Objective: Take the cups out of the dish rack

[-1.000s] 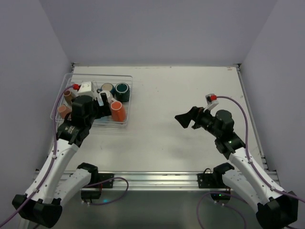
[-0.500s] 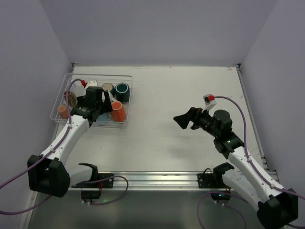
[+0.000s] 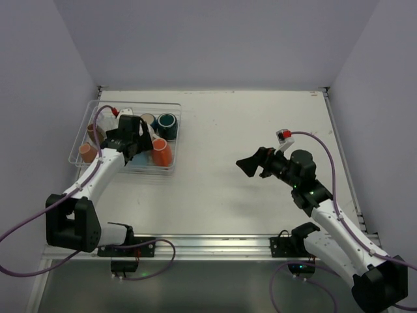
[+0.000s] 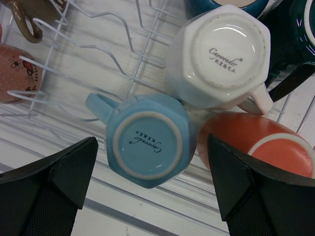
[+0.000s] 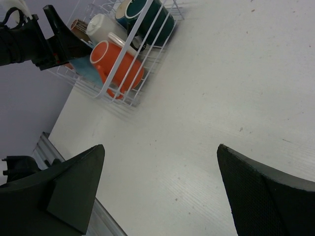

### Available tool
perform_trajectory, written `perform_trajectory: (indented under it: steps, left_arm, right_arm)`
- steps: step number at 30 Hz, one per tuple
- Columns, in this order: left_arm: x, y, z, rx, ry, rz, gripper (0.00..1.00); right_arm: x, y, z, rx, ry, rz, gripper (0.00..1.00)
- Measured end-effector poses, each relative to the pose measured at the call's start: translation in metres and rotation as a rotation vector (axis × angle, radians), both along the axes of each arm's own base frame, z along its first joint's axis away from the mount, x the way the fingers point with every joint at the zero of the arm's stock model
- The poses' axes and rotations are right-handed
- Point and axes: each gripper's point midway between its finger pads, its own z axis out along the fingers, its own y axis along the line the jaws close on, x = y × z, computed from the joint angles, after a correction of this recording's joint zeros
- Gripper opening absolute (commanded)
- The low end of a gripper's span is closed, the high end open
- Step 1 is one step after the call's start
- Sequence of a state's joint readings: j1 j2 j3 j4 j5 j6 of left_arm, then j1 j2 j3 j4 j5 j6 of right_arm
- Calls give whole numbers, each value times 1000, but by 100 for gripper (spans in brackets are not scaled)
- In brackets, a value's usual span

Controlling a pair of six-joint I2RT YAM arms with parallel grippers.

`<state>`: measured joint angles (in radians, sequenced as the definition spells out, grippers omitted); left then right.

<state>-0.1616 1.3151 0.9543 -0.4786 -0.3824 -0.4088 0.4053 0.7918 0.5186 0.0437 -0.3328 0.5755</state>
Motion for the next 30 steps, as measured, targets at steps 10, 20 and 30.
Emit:
perform_trajectory:
  steps: [10, 20, 30]
  left_arm:
    - [6, 1, -16, -15, 43, 4, 95]
    - [7, 1, -17, -37, 13, 22, 59]
    - [-9, 1, -7, -64, -40, 27, 19]
  right_arm:
    - [-1, 1, 0, 1, -1, 5, 99]
    - [-2, 2, 0, 1, -1, 9, 99]
    - [-5, 6, 3, 18, 4, 33, 98]
